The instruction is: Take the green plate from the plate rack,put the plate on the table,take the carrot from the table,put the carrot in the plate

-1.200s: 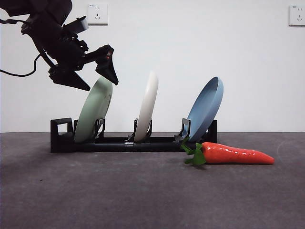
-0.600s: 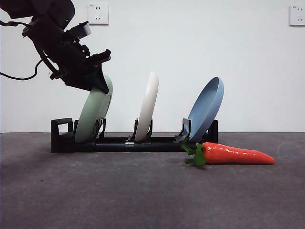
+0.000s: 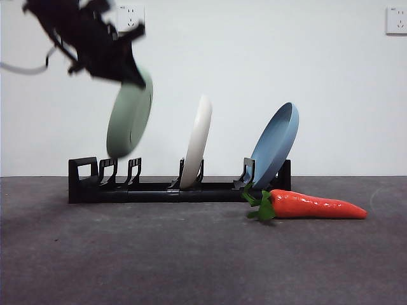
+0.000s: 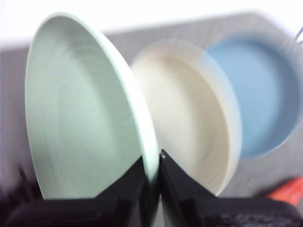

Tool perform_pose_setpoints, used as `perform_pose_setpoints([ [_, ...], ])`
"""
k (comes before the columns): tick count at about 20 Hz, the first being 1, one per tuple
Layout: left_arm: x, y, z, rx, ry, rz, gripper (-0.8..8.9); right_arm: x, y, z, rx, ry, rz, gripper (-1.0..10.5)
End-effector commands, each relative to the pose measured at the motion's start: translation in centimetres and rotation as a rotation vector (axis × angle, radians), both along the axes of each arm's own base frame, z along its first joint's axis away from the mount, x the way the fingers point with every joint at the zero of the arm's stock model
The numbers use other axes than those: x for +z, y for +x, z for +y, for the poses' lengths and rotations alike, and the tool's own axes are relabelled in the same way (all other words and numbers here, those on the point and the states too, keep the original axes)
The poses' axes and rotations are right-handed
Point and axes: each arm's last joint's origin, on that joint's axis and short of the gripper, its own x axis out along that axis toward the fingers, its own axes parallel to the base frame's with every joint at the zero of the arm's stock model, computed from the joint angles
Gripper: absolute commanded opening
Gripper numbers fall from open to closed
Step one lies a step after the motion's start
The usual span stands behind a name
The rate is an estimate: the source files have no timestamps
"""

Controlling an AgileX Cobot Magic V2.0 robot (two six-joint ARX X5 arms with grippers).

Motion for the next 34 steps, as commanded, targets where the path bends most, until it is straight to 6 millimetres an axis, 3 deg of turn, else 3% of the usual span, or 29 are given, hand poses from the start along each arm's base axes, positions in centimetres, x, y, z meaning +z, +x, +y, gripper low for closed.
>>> perform_pose_setpoints([
  [1,3.2,-2.1,0.1,-0.015,-0.011,-0.040,-0.08,0.1,0.0,0.0,-0.001,0.004,-0.003,6.3],
  [6,7.5,-10.7,-1.1,-0.188,0.220,-0.081,-0.06,0.1,-0.1,0.0,-0.001,0.005,-0.003,6.3],
  [9,8.0,-14.9,-3.9,-0.214,0.462,-0.124,-0.05,0.1,-0.1,0.0,-0.001,0.005,-0.003,6.3],
  [11,7.1,-16.8,-6.3,-0.250,0.596,-0.121,-0.05,0.1,-0.1,0.0,-0.001,0.006,-0.003,6.3],
  [13,5.3,-18.0,-8.4,-0.297,0.675,-0.118,-0.05,0.1,-0.1,0.0,0.001,0.007,-0.003,6.3],
  [16,0.5,-19.4,-11.1,-0.320,0.838,-0.103,-0.05,0.1,-0.1,0.0,0.001,0.007,-0.003,6.3],
  [24,-12.2,-20.8,-13.3,-0.415,0.972,-0.120,-0.05,0.1,-0.1,0.0,0.001,0.008,-0.002,6.3],
  [31,-18.3,-20.8,-15.4,-0.511,1.075,-0.071,-0.06,0.1,-0.1,0.0,0.001,0.008,-0.002,6.3],
  [34,-19.9,-20.9,-15.3,-0.531,1.122,-0.011,0.00,0.1,-0.1,0.0,0.000,0.007,-0.002,6.3],
])
